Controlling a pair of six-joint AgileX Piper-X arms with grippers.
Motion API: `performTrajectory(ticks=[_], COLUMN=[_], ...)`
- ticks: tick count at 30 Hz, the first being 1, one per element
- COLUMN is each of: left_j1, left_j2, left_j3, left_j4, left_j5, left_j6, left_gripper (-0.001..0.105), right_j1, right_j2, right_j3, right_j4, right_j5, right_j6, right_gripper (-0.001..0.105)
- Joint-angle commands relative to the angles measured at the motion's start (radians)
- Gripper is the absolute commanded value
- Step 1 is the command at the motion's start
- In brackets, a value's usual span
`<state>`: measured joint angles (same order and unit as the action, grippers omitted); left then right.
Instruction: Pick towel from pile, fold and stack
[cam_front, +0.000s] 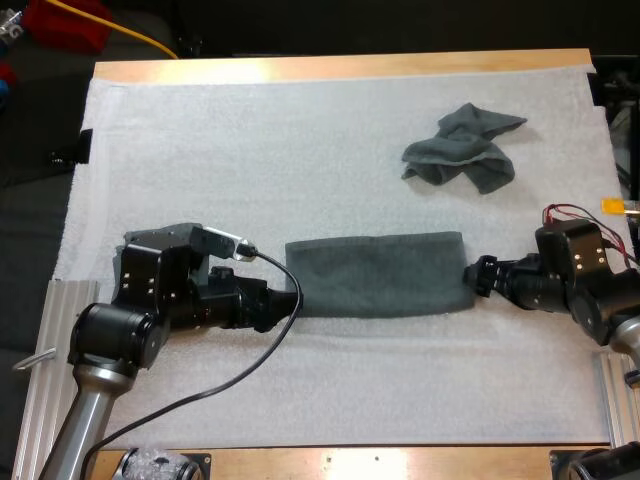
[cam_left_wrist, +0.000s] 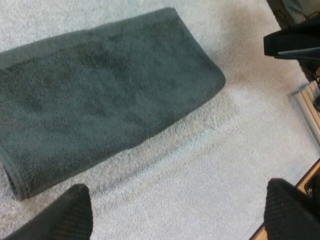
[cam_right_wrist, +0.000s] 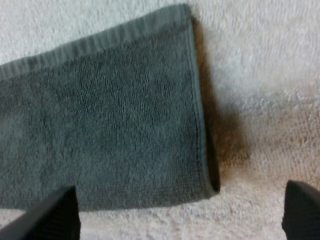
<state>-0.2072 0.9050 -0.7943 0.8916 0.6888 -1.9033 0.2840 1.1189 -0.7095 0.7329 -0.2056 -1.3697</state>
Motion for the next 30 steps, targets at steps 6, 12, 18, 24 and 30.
performTrajectory(ticks=[6, 12, 18, 24, 30], left_j1=[0.002, 0.002, 0.002, 0.002, 0.002], left_j2=[-0.003, -0.003, -0.003, -0.003, -0.003], left_j3=[-0.004, -0.004, -0.004, -0.004, -0.004], left_j4=[0.013, 0.026, 0.026, 0.026, 0.026], left_j5=[-0.004, -0.004, -0.004, -0.105, -0.11], left_j6=[0.003, 0.003, 0.001, -0.025, -0.051], left_gripper=[0.069, 0.069, 0.069, 0.069, 0.069], right_j1=[-0.02, -0.191, -0.308, -0.317, -0.315], right_j2=[0.003, 0.062, 0.159, 0.287, 0.371], right_j3=[-0.025, -0.025, -0.025, -0.025, -0.025], right_j4=[0.012, 0.013, -0.005, -0.091, -0.134], right_j5=[0.045, -0.095, -0.261, -0.358, -0.419], right_j6=[-0.06, -0.136, -0.241, -0.275, -0.272], right_gripper=[0.079, 0.079, 0.079, 0.079, 0.079])
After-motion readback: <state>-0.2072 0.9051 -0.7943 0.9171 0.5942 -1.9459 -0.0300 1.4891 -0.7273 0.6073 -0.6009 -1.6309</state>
